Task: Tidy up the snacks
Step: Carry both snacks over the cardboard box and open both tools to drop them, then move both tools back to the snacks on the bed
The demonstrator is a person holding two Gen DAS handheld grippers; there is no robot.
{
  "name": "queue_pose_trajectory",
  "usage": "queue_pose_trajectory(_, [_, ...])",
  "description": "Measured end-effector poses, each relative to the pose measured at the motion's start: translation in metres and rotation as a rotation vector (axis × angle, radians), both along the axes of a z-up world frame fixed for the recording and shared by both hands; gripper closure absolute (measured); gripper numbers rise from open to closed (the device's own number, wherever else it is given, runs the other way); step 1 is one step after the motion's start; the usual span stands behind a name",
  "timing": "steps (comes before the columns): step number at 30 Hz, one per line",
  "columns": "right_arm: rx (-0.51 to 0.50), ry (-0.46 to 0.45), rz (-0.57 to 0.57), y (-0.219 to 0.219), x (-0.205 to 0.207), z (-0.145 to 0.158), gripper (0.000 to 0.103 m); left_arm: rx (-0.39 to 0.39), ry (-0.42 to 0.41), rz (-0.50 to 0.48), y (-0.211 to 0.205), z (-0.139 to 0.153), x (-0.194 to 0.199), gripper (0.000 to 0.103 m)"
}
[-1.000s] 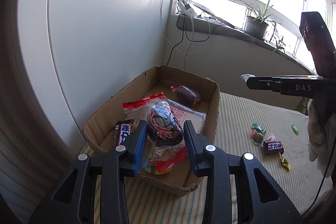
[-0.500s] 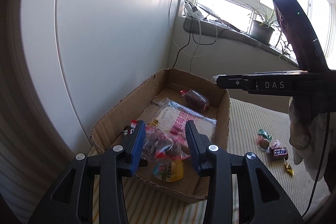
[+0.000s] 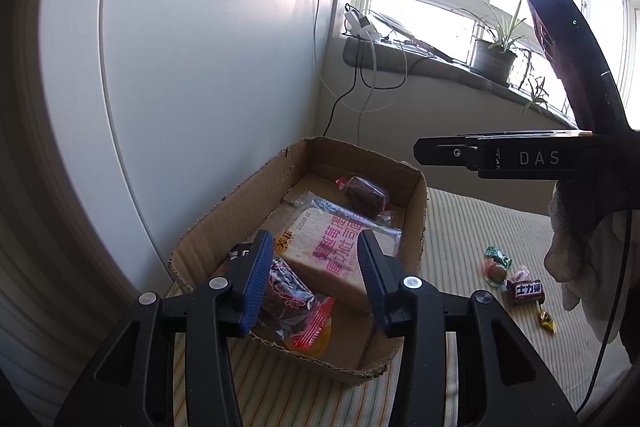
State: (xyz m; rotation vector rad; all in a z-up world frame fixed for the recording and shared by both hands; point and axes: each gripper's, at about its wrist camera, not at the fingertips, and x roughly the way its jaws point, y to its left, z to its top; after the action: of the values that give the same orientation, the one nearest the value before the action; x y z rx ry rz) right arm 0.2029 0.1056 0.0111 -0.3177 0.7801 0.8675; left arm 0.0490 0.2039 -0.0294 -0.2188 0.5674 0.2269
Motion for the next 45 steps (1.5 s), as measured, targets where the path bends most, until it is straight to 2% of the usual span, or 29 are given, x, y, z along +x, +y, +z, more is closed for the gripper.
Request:
queue_pose_trajectory(7, [0.007,-0.021,-0.030,-0.020,-0.002,0.011,0.034,0.018,-0.008,-0.017,-0.012,0.008,-0.002,0.060])
queue_pose_trajectory(11, [0.023,-0.023,-0.043,-0.038,-0.004,0.018,0.034,0.028,-0.012,-0.036,-0.023,0.013,-0.002,0.056])
queue_pose_trajectory(13, [0.025,-0.030,-0.051,-0.049,-0.005,0.021,0.030,0.036,-0.012,-0.047,-0.029,0.015,-0.001,0.056])
queue_pose_trajectory(14, [0.027,-0.036,-0.056,-0.056,-0.007,0.023,0.028,0.041,-0.013,-0.053,-0.033,0.016,-0.001,0.055])
queue_pose_trajectory(16, [0.028,-0.048,-0.069,-0.069,-0.009,0.025,0.022,0.051,-0.016,-0.067,-0.041,0.019,0.001,0.044])
queue_pose_trajectory(21, [0.013,-0.062,-0.108,-0.105,-0.010,0.029,0.013,0.066,-0.010,-0.107,-0.063,0.022,0.010,0.034])
queue_pose_trajectory(27, [-0.019,-0.103,-0.179,-0.160,-0.014,0.031,0.013,0.074,0.008,-0.166,-0.091,0.020,0.021,0.033])
queue_pose_trajectory(37, [-0.026,-0.136,-0.368,-0.277,-0.008,0.021,0.013,0.029,0.053,-0.319,-0.138,0.004,0.040,0.036])
queue_pose_trajectory(39, [-0.038,-0.128,-0.402,-0.298,-0.006,0.015,0.013,0.030,0.077,-0.357,-0.151,0.000,0.045,0.040])
queue_pose_trajectory(45, [-0.039,-0.039,-0.519,-0.358,0.006,-0.012,0.013,-0.057,0.133,-0.457,-0.176,-0.017,0.060,0.041])
